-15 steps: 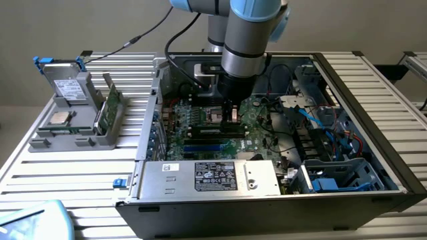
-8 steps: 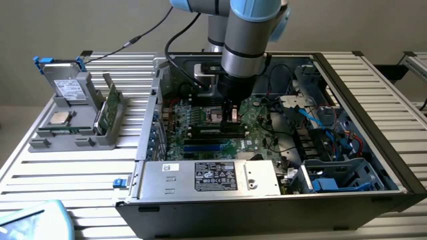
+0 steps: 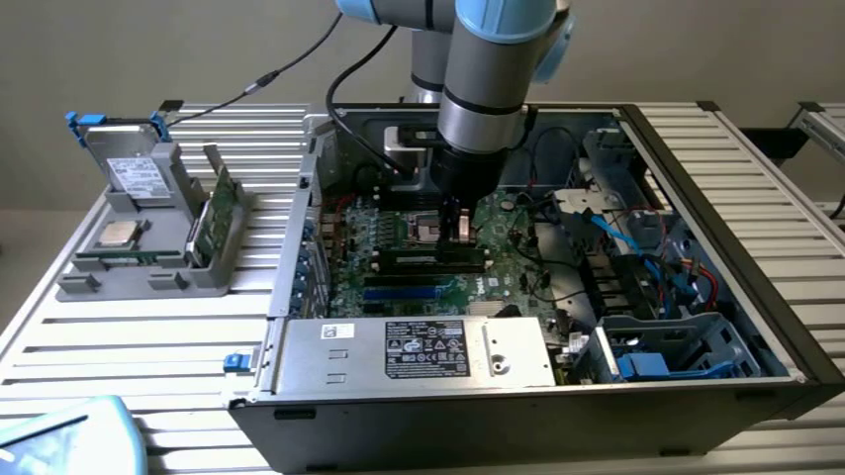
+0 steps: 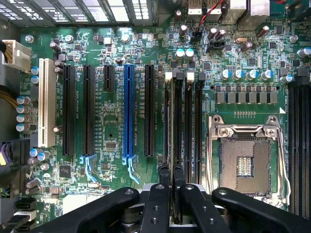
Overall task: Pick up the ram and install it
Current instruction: 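Insert the ram into the slot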
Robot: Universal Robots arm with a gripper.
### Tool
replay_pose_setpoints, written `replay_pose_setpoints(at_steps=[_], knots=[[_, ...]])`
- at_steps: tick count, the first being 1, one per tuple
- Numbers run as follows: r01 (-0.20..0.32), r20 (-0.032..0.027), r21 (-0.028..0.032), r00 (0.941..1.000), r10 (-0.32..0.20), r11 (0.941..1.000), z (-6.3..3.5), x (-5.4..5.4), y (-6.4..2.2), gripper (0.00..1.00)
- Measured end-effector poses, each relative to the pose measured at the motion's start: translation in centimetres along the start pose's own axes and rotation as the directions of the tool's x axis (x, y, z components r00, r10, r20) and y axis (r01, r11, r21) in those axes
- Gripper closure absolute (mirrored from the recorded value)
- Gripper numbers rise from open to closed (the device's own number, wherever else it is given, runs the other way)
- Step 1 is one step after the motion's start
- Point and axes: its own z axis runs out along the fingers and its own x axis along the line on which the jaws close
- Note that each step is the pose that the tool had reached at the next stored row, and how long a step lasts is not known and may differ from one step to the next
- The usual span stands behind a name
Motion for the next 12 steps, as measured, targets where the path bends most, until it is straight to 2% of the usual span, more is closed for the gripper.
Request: replay_pose_setpoints(at_steps=[7,8,12], knots=[[0.0,0.0001,0.0,1.0,0.0,1.0,0.0,0.0,0.01,0.85],[0.0,0.0001,0.0,1.0,0.0,1.0,0.0,0.0,0.01,0.78],[0.0,0.0,0.0,1.0,0.0,1.0,0.0,0.0,0.0,0.78]])
